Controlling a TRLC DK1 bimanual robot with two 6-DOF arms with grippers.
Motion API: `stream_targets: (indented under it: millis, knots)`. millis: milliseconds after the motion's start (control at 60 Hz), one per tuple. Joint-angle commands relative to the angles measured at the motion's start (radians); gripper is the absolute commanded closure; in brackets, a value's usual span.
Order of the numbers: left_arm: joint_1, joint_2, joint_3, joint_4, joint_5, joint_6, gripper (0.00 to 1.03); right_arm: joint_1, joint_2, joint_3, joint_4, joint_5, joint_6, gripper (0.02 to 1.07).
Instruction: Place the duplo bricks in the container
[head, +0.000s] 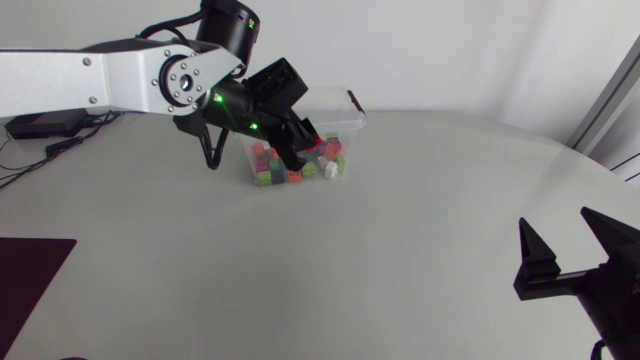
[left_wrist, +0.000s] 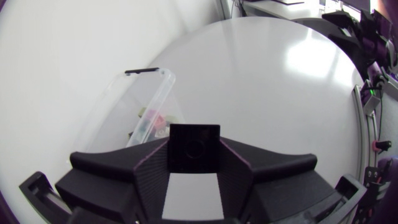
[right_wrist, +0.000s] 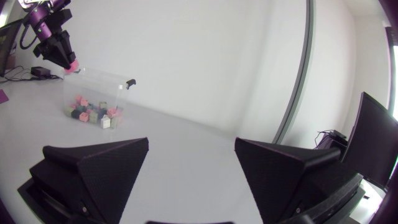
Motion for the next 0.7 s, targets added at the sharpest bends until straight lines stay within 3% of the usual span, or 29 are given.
stream_targets:
  millis: [0,333,533,683]
  knots:
    - [0.009,-0.008,-0.030,0.046,-0.001,-0.055,0.74,0.023,-0.009,-0.033,-0.004,0.017,0.014,0.08]
    - [0.046,0.069,0.047,0.130,-0.026,-0.149,0.73,0.218,-0.007,-0.068,0.033,0.117,-0.096,0.07]
    - [0.066,0.098,0.079,0.148,-0.027,-0.178,0.73,0.211,-0.007,-0.071,0.056,0.160,-0.092,0.07]
    - [0.083,0.127,0.115,0.174,-0.032,-0.190,0.72,0.220,-0.007,-0.064,-0.001,0.152,-0.087,0.07]
